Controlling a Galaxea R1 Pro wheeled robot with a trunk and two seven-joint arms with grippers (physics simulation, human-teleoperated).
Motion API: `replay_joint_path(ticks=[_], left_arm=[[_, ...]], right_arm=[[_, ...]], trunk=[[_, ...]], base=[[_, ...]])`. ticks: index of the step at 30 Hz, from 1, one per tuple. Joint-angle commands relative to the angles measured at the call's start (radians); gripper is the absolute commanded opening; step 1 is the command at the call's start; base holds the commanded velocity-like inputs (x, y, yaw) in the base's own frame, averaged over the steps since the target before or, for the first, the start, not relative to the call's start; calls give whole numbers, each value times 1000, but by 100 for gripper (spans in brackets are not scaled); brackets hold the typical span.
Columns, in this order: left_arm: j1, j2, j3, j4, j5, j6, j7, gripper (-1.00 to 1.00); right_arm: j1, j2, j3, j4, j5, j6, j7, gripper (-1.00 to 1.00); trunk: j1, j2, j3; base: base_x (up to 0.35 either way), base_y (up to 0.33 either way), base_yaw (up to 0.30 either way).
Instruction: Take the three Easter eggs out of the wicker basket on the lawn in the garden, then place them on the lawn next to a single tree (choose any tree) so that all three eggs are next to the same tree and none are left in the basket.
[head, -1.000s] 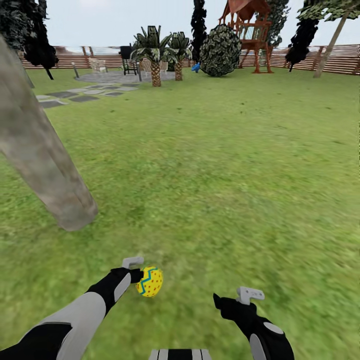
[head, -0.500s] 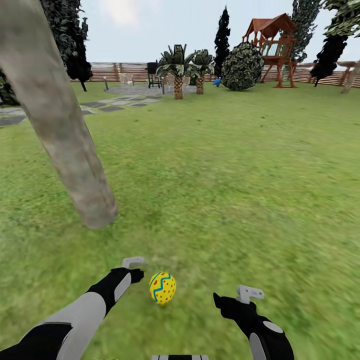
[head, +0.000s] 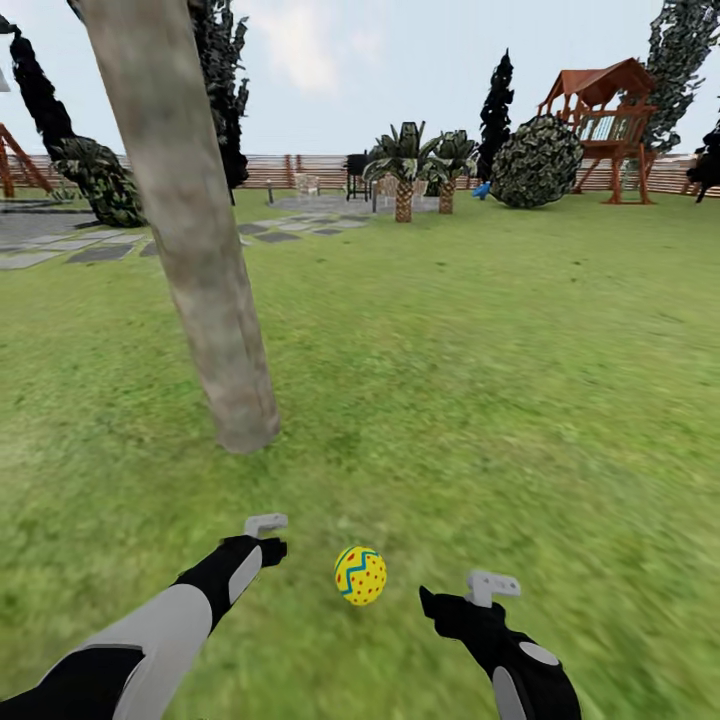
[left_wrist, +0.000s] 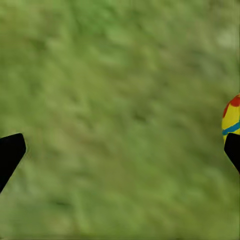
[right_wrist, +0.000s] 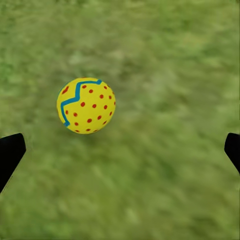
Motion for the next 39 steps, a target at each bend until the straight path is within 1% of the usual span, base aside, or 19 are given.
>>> replay_joint_path(ticks=[1, 19, 34, 39], left_arm=[[0, 0, -1, -2, 10, 5, 6, 100], [0, 0, -1, 0, 8, 5, 8, 100], [-1, 0, -1, 4, 8, 5, 9, 100], [-1, 1, -1, 4, 8, 5, 9, 100]], right_arm=[[0, 0, 2, -1, -11, 4, -9, 100], [0, 0, 5, -1, -10, 3, -9, 100], [0, 0, 7, -1, -10, 2, -9, 100], [0, 0, 7, -1, -10, 3, -9, 100]], trunk=[[-1, 0, 3], [-9, 4, 73], [-15, 8, 131], [-18, 9, 148]], base=[[-1, 0, 278], [0, 0, 249], [0, 0, 20], [0, 0, 136]])
